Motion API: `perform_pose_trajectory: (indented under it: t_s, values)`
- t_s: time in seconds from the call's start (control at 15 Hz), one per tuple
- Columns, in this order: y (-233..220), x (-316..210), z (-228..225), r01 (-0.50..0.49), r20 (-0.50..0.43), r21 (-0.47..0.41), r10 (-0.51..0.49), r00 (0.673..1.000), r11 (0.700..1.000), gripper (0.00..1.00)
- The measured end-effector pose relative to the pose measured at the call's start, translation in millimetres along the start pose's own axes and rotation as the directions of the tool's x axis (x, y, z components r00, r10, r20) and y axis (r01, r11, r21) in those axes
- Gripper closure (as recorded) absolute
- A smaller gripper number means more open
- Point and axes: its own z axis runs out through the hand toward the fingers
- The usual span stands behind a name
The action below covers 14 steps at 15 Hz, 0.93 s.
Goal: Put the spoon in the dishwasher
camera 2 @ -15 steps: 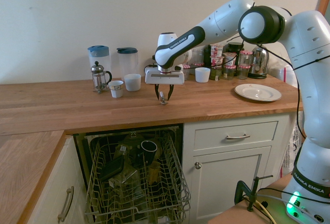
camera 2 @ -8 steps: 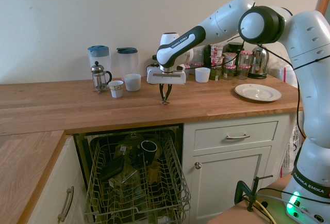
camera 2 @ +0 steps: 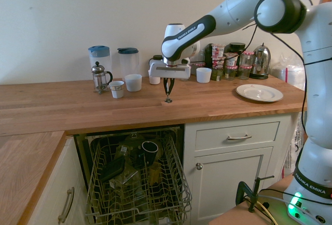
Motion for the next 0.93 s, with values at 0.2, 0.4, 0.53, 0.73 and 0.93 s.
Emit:
perform_pose_trajectory:
  t_s: [0.2,0.4,0.53,0.73,0.93]
  values:
    - [34.0,-51.2,-43.5,0.069,0.017,0.034,-0.07,0.997,0.997,1.0]
    - [69.1,-116.9,-52.4,0.122,0.062,0.076,-0.127,0.99,0.99,1.0]
    - [89.8,-148.8,-42.6,0.122,0.091,0.095,-0.131,0.987,0.988,1.0]
    - [121.4,-193.5,-11.9,0.151,0.108,0.088,-0.16,0.981,0.985,1.0]
    - [121.9,-193.3,-11.8,0.147,0.108,0.093,-0.157,0.982,0.985,1.0]
